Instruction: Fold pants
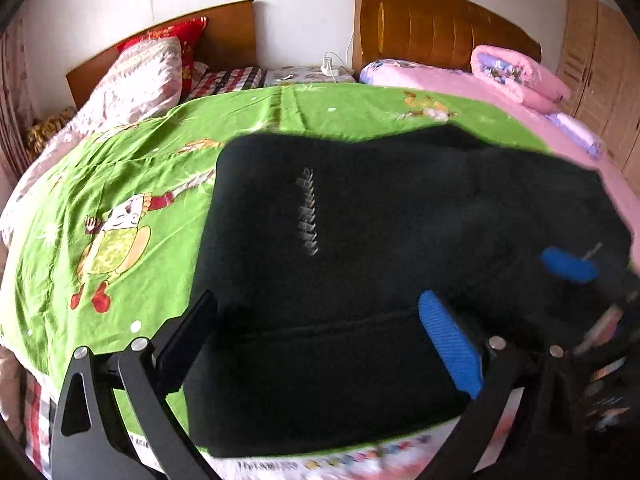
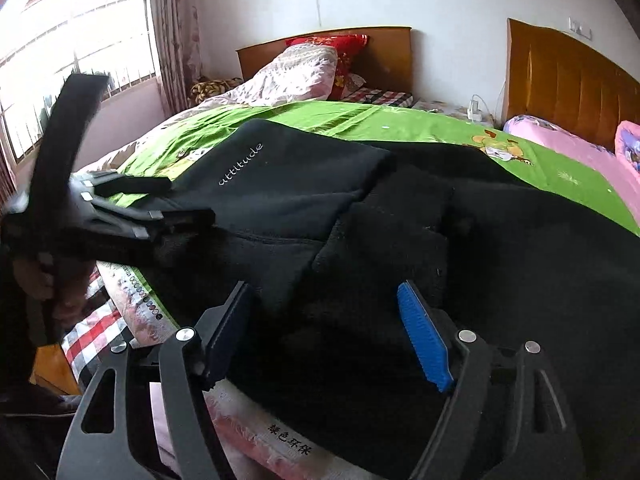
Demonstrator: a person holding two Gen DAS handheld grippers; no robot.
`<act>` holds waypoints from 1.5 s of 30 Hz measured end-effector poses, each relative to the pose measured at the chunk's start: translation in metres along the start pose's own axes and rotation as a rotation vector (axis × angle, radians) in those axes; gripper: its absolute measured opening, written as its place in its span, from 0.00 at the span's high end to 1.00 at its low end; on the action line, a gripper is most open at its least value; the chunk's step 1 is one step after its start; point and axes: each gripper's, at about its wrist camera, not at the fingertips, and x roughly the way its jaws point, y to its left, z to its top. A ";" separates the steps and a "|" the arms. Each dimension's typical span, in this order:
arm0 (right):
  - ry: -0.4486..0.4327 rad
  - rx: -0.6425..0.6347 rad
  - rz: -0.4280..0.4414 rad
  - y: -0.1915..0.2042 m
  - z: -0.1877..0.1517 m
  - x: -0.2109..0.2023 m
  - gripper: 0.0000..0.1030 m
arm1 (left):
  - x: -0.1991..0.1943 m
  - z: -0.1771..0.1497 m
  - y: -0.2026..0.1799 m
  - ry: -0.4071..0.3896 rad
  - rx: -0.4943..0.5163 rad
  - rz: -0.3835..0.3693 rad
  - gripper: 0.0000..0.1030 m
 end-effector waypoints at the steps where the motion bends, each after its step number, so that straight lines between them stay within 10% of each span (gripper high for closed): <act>1: -0.003 0.007 0.007 -0.001 -0.001 0.000 0.25 | -0.010 0.012 0.000 -0.025 -0.016 -0.040 0.02; 6: -0.011 0.010 0.011 0.000 -0.001 -0.003 0.25 | -0.006 0.077 0.001 -0.063 -0.074 -0.063 0.02; 12: -0.013 0.013 0.021 -0.002 -0.002 -0.002 0.25 | 0.099 0.105 0.022 0.175 -0.154 0.001 0.02; 18: -0.026 0.016 0.057 -0.002 -0.003 -0.003 0.17 | 0.091 0.100 0.026 0.102 -0.178 0.123 0.02; 23: -0.024 0.008 0.084 -0.007 -0.003 -0.019 0.14 | 0.018 0.092 0.007 -0.147 -0.212 0.209 0.02; 33: -0.310 0.589 0.023 -0.169 -0.076 -0.178 0.12 | 0.018 0.028 -0.096 -0.113 0.190 0.153 0.02; 38: -0.267 0.834 -0.066 -0.234 -0.127 -0.213 0.10 | 0.055 0.010 -0.062 0.036 0.011 0.024 0.01; 45: -0.157 0.935 -0.086 -0.273 -0.127 -0.179 0.10 | 0.059 0.007 -0.063 0.000 0.055 0.027 0.01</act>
